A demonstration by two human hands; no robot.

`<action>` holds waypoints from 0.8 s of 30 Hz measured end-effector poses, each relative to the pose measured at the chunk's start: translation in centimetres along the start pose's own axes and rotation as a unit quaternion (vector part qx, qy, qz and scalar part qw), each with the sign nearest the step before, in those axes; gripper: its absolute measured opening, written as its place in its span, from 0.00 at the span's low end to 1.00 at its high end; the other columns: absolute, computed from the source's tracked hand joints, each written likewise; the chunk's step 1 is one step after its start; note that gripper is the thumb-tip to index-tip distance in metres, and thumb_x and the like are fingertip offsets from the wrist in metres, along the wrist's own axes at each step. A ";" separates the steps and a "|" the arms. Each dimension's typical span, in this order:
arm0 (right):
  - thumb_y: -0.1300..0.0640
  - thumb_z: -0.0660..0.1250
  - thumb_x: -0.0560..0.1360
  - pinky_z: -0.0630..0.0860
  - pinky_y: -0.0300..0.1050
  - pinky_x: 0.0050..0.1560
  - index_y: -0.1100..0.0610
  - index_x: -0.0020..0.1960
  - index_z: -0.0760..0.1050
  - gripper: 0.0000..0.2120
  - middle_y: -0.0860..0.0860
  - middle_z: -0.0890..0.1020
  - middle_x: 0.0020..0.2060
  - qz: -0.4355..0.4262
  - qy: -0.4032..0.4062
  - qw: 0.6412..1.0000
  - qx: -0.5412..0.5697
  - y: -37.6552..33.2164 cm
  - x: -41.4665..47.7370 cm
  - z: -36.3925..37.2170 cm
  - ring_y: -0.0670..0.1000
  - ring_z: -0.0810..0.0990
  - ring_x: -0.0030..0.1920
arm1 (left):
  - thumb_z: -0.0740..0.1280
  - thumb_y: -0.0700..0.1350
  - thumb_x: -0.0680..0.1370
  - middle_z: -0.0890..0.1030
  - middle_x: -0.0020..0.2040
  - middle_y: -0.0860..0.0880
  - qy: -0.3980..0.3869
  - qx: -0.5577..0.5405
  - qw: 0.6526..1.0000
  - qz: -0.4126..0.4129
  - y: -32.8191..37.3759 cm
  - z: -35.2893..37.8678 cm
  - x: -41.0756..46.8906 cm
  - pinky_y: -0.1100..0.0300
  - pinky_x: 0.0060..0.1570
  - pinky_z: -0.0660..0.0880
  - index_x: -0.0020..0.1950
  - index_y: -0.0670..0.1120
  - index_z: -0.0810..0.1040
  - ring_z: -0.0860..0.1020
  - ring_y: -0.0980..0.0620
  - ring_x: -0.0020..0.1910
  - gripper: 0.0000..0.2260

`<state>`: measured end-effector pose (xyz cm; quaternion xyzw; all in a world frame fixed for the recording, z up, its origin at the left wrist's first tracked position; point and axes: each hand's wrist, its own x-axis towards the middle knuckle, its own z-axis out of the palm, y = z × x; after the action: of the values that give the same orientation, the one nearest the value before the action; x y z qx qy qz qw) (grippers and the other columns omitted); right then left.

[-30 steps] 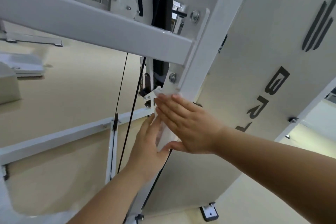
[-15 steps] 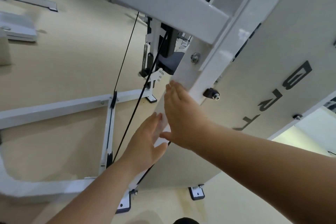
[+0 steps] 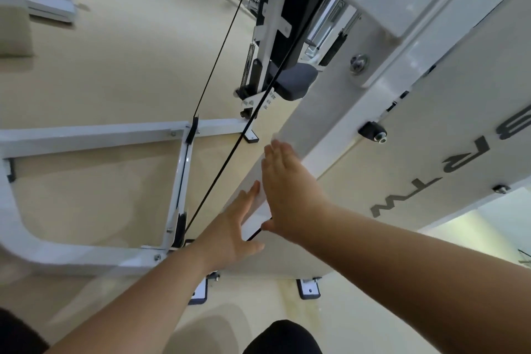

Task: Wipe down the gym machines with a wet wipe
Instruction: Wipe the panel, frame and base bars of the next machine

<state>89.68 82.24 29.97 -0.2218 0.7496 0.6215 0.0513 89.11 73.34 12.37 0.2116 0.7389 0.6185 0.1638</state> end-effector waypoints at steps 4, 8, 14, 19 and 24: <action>0.27 0.44 0.79 0.45 0.64 0.80 0.70 0.80 0.43 0.51 0.69 0.48 0.80 0.015 0.049 0.999 0.015 1.7 -1.1 0.9 0.69 0.47 0.80 | 0.74 0.51 0.75 0.41 0.81 0.61 -0.001 0.043 0.998 -0.039 0.3 -0.2 -0.1 0.53 0.77 0.57 0.71 0.78 0.35 0.51 0.55 0.80 0.50; 0.28 0.41 0.78 0.45 0.64 0.80 0.72 0.79 0.45 0.51 0.70 0.50 0.79 0.075 0.086 0.992 0.054 3.6 -1.6 1.0 0.70 0.48 0.80 | 0.75 0.52 0.75 0.41 0.82 0.58 -0.007 0.056 0.997 -0.055 0.7 -0.4 -0.1 0.54 0.76 0.60 0.69 0.79 0.33 0.55 0.51 0.80 0.51; 0.30 0.42 0.80 0.38 0.64 0.79 0.70 0.80 0.47 0.48 0.68 0.52 0.80 0.061 0.126 0.987 0.081 -0.5 -0.9 2.8 0.68 0.48 0.80 | 0.67 0.43 0.78 0.50 0.82 0.58 -0.056 0.073 0.991 -0.097 2.1 -2.2 0.0 0.57 0.66 0.71 0.67 0.82 0.33 0.67 0.51 0.75 0.48; 0.32 0.52 0.80 0.33 0.60 0.79 0.61 0.83 0.45 0.44 0.59 0.44 0.82 0.159 0.272 0.933 0.172 -0.4 -3.5 7.1 0.60 0.38 0.82 | 0.62 0.46 0.82 0.64 0.77 0.56 0.024 0.031 0.996 -0.083 5.0 -2.7 -0.2 0.55 0.63 0.75 0.75 0.75 0.49 0.72 0.53 0.70 0.33; 0.32 0.58 0.80 0.36 0.60 0.79 0.61 0.82 0.45 0.46 0.58 0.44 0.82 0.316 0.363 0.836 0.263 0.1 -2.6 7.1 0.61 0.35 0.80 | 0.58 0.34 0.80 0.58 0.78 0.64 0.039 -0.010 0.999 -0.009 7.7 -1.2 -0.1 0.55 0.72 0.67 0.78 0.70 0.48 0.63 0.54 0.78 0.39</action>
<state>90.60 89.77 29.37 -0.1611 0.8792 0.2578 -0.3669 89.44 73.45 20.19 0.1788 0.7407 0.6317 0.1428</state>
